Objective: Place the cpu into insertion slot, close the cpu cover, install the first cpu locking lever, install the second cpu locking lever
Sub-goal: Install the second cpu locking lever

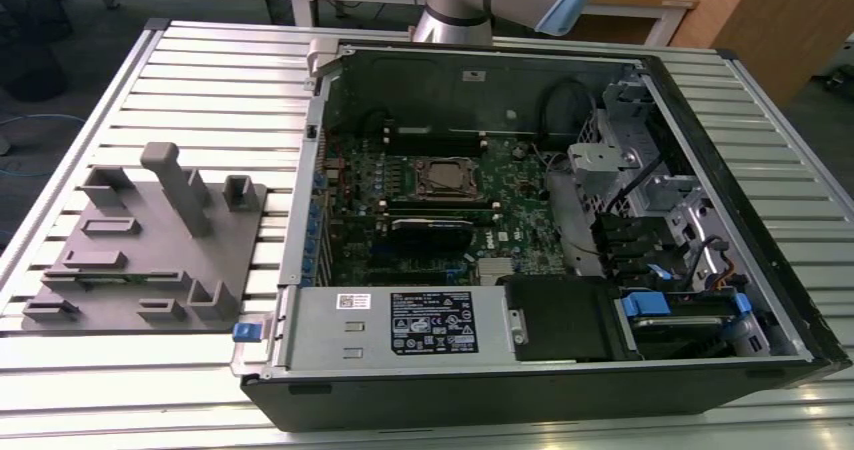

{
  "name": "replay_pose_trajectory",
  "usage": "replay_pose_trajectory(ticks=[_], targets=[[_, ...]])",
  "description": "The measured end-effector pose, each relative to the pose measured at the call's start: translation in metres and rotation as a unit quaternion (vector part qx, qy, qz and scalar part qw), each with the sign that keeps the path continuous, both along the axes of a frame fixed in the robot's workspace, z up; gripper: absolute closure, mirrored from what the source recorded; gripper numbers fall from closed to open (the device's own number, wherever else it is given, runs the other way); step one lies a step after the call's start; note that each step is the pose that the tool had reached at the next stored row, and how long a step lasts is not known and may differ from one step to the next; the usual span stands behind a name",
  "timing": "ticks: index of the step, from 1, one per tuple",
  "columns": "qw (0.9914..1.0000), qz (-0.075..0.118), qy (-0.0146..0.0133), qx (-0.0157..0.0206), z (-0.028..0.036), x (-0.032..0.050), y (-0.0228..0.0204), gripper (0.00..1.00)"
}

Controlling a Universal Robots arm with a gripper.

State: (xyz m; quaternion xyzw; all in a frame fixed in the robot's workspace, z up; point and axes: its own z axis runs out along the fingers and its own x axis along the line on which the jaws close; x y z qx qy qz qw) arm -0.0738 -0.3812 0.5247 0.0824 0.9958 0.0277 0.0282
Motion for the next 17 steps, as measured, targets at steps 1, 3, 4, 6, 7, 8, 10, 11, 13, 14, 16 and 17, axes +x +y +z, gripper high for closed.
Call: replay_pose_trajectory(ticks=[1,3,4,6,7,8,10,11,13,14,16,17], targets=[[1.0,0.0,0.0,0.0,-0.0018,0.0,0.0,0.89],[1.0,0.0,0.0,0.0,-0.0053,0.0,0.0,0.89],[1.0,0.0,0.0,0.0,-0.0073,0.0,0.0,0.89],[1.0,0.0,0.0,-0.0001,-0.0093,0.0,0.0,0.89],[1.0,0.0,0.0,-0.0003,-0.0093,0.0,0.0,0.89],[1.0,0.0,0.0,-0.0004,-0.0092,0.0,0.0,0.89],[1.0,0.0,0.0009,-0.0006,-0.0093,0.0001,0.0,0.89],[0.99998,0.0,0.0059,-0.0006,-0.0095,0.0001,0.0001,0.89],[0.99989,0.0,0.0149,-0.0005,-0.01,0.0,0.0,0.89],[0.99988,0.0,0.0152,-0.0005,-0.01,0.0,0.0,0.89],[0.99988,0.0,0.0156,-0.0005,-0.0099,-0.0001,0.0,0.89],[0.99988,0.0,0.0157,-0.0005,-0.0099,0.0,0.0,0.89]])
